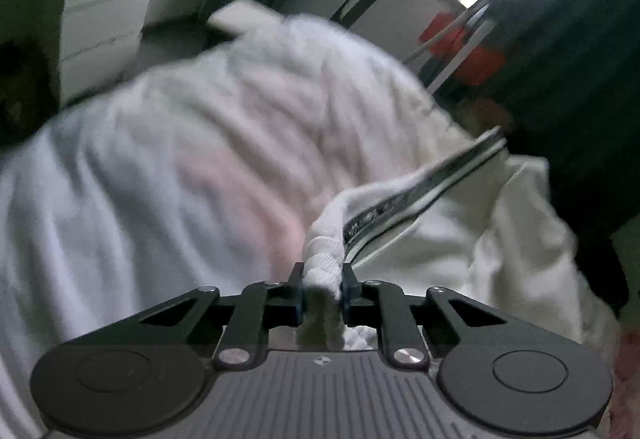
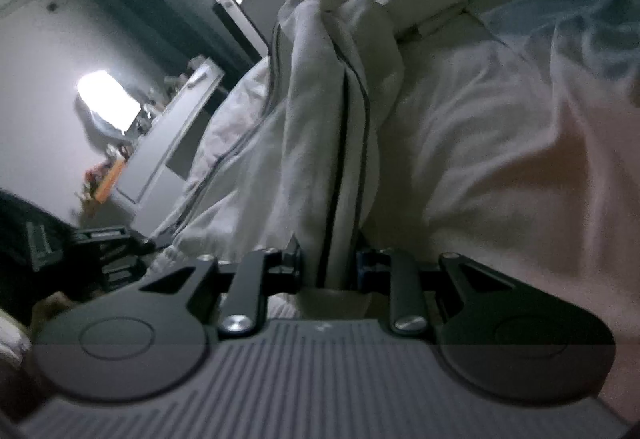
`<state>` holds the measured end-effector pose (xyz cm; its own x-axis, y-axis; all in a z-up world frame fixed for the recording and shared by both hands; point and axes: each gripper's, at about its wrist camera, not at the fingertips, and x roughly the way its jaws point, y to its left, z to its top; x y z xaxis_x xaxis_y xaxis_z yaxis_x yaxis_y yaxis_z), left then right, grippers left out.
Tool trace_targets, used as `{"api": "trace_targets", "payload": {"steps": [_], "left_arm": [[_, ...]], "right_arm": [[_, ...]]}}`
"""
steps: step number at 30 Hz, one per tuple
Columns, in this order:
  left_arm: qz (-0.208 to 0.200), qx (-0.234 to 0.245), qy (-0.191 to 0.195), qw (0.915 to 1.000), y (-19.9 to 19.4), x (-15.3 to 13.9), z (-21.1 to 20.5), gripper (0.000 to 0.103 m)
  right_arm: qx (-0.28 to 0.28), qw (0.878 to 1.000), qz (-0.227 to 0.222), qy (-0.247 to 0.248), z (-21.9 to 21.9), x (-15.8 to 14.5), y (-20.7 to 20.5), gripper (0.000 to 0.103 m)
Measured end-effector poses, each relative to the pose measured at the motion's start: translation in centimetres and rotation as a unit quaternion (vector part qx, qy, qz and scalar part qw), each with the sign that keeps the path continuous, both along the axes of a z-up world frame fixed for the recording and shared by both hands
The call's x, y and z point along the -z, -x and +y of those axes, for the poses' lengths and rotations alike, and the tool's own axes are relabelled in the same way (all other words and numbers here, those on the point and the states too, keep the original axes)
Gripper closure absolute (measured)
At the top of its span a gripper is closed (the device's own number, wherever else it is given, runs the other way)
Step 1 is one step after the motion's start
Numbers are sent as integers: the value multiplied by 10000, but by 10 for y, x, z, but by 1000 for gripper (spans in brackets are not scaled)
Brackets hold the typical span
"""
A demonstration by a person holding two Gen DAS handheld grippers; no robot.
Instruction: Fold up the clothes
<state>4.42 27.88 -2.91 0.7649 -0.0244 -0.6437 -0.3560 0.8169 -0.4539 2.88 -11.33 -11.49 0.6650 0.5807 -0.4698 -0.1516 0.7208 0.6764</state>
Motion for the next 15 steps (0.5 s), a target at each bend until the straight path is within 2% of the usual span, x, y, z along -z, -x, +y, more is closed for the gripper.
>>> {"api": "trace_targets", "payload": {"steps": [3,5,8,12,15], "left_arm": [[-319,-39,-336,9989,-20,-40,12,87],[-461,-122,-467,9978,-42,-68,29,88],[-526,-328,-970,9934,-88,-107,61,88],[-269,-702,-1593,9844,-158,-127,111,88],[84,-924,-2005,9753,-211,-115,150,88]], "right_arm": [[-30,9998,-155,-142,37,-16,13,77],[-72,9988,-170,-462,67,-22,10,77],[-257,9948,-171,-975,121,-28,-8,78],[-755,9889,-172,-1271,204,-28,-57,78],[-1125,9831,20,-1444,261,-19,-105,78]]}}
